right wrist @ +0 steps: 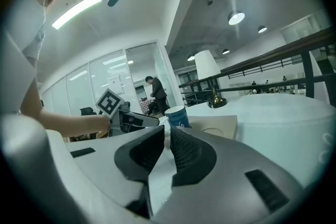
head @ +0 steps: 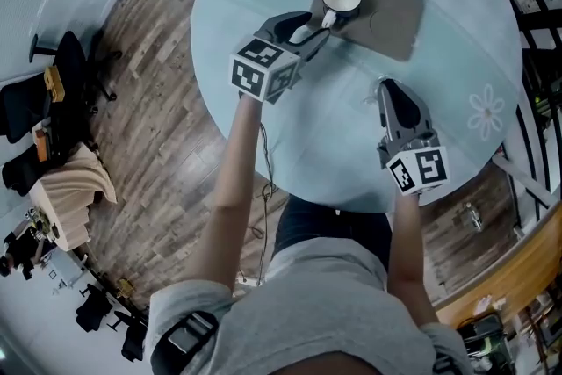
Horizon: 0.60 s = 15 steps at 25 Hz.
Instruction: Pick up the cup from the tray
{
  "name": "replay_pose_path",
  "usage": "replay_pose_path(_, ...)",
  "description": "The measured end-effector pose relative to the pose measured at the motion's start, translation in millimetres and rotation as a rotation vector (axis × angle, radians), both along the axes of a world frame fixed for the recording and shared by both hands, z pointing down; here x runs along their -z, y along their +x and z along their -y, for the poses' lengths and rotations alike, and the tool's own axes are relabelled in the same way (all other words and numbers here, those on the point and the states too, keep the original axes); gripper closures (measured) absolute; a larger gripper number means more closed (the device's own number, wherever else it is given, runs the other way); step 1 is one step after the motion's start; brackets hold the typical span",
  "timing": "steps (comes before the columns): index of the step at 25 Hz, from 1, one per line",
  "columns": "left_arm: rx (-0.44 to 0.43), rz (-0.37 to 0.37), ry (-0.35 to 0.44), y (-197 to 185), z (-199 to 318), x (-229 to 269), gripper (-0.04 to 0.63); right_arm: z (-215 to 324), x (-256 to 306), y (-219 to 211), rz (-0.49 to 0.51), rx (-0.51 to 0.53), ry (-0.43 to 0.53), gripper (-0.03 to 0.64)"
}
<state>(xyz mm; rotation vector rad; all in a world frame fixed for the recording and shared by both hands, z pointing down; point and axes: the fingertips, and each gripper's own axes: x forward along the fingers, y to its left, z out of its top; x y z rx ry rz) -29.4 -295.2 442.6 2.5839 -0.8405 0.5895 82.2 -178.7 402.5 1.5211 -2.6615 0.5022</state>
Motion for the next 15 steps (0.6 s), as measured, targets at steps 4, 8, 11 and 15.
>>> replay_pose_path(4,-0.082,-0.023,-0.061,7.6,0.7,-12.8,0.4,5.9,-9.9,-1.3,-0.035,0.016,-0.017,0.581)
replay_pose_path(8,-0.139,-0.029,-0.079,13.1,4.0,-22.6,0.4,9.6,-16.6,-4.4,-0.035,0.022,-0.034,0.581)
replay_pose_path(11,-0.189,-0.04,-0.074,20.6,1.8,-23.1,0.4,10.3,-18.1,-6.6,-0.036,0.029,-0.04,0.58)
replay_pose_path(15,-0.217,-0.068,-0.062,29.4,0.2,-21.8,0.4,12.7,-20.3,-4.8,-0.038,0.028,-0.044,0.581)
